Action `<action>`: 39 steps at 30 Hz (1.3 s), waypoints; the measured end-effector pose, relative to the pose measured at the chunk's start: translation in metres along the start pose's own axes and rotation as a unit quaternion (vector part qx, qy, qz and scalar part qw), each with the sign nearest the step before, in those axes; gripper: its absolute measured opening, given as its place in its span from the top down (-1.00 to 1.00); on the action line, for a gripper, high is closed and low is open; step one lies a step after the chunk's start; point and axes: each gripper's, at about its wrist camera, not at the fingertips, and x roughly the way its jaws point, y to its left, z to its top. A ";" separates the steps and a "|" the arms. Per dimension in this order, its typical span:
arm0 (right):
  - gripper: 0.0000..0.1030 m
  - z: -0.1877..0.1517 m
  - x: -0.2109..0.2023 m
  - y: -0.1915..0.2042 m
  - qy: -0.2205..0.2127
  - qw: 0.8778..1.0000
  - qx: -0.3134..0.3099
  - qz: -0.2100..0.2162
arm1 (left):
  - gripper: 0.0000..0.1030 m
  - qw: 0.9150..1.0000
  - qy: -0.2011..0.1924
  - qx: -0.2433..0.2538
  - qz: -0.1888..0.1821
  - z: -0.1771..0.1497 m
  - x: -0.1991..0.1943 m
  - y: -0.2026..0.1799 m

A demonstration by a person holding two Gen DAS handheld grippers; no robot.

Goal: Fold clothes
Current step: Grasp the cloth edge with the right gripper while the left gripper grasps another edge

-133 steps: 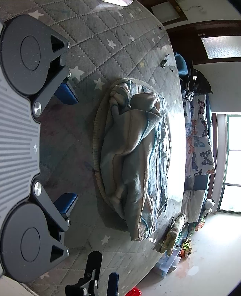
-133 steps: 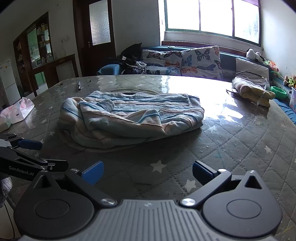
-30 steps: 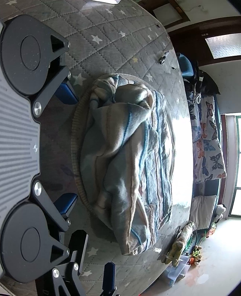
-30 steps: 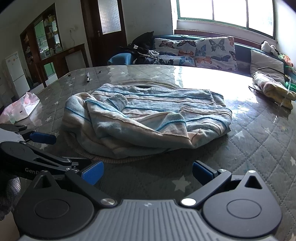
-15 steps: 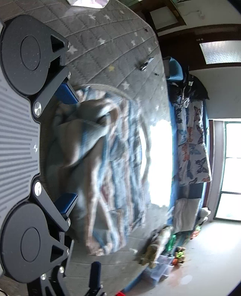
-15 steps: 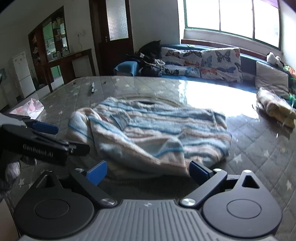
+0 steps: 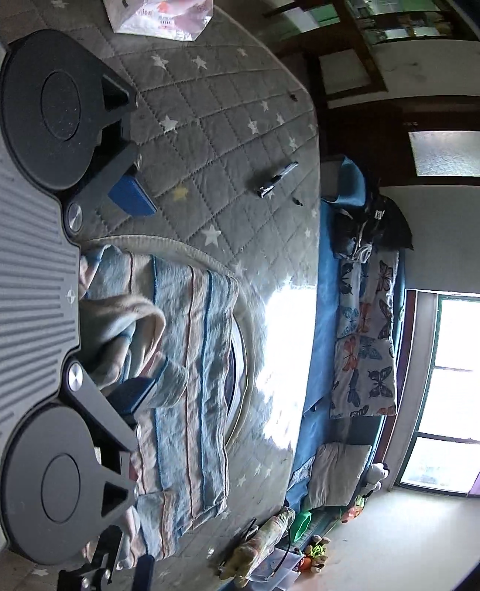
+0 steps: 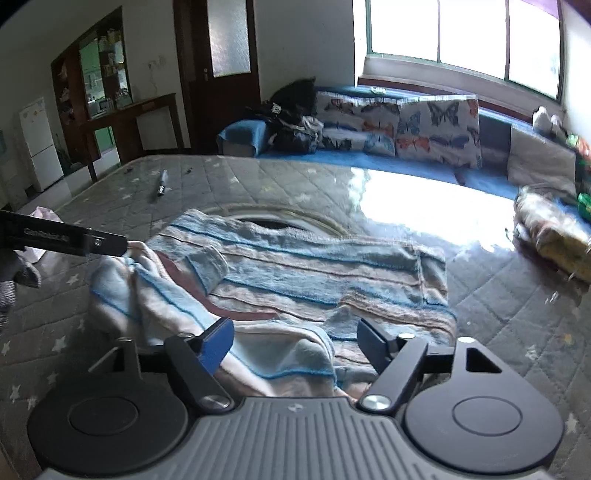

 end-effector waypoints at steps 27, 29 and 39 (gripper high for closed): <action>0.81 -0.014 -0.059 0.001 -0.060 0.995 -0.031 0.073 | 0.85 0.992 -0.023 0.014 -0.125 -0.018 -0.051 0.025; 0.82 -0.024 -0.070 0.003 -0.062 0.994 -0.038 0.078 | 0.87 0.990 -0.025 0.019 -0.137 -0.024 -0.061 0.027; 0.84 -0.067 -0.091 0.011 -0.034 0.993 -0.072 0.083 | 0.03 0.989 -0.037 0.063 -0.132 -0.011 -0.050 0.000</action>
